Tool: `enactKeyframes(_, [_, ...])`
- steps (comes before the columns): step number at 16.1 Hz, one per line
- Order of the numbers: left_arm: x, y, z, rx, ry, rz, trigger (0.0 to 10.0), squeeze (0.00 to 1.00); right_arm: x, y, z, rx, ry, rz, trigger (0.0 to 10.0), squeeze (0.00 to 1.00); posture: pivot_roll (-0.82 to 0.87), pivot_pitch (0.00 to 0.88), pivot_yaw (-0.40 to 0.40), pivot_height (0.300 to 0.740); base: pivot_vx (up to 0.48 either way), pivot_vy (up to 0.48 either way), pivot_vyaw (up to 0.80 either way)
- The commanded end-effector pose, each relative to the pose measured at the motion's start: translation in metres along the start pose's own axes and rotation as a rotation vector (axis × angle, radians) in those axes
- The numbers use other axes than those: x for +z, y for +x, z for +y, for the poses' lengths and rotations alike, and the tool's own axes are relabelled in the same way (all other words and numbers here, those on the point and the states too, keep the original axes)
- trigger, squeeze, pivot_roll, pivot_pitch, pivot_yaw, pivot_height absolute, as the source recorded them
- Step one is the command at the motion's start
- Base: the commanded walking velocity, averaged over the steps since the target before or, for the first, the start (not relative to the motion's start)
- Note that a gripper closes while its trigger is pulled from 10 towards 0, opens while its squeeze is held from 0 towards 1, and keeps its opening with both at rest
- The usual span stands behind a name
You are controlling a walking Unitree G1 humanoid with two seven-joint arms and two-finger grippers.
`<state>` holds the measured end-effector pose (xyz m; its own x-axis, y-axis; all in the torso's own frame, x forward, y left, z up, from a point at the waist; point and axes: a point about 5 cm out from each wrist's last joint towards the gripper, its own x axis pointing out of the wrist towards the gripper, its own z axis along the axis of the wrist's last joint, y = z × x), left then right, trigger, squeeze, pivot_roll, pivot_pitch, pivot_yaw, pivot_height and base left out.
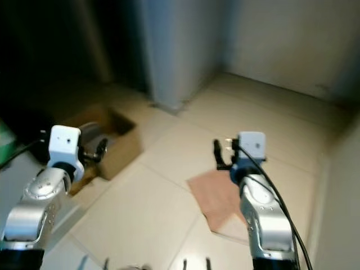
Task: Hang keys on a hook
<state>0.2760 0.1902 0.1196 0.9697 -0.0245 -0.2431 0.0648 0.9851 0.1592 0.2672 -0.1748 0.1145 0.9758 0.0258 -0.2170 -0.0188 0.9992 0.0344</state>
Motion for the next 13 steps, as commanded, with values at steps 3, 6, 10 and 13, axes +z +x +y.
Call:
enactKeyframes(3, [-0.0006,-0.0024,0.0014,0.023,0.003,0.005,10.0,1.0,0.0021,-0.0008,0.0029,-0.011,0.014,-0.012,10.0,1.0,-0.11,0.0,0.01,0.74,0.0,0.0,0.8])
enactKeyframes(6, [0.0026,-0.0025,-0.0012,0.034,-0.006,-0.044,10.0,1.0,-0.001,-0.0024,0.0017,-0.024,0.02,-0.003,10.0,1.0,-0.11,0.0,0.012,0.74,0.0,0.0,0.8])
enactKeyframes(10, [0.0016,-0.004,-0.0038,-0.032,0.018,-0.036,10.0,0.0,-0.0023,-0.0012,0.0046,-0.028,0.022,-0.004,10.0,1.0,-0.11,0.0,0.019,0.74,0.0,0.0,0.8])
enactKeyframes(13, [0.001,-0.0043,-0.0036,-0.03,0.017,-0.041,10.0,0.0,-0.0044,-0.0015,0.005,-0.029,0.024,0.003,10.0,1.0,-0.1,0.0,0.013,0.74,0.0,0.0,0.8])
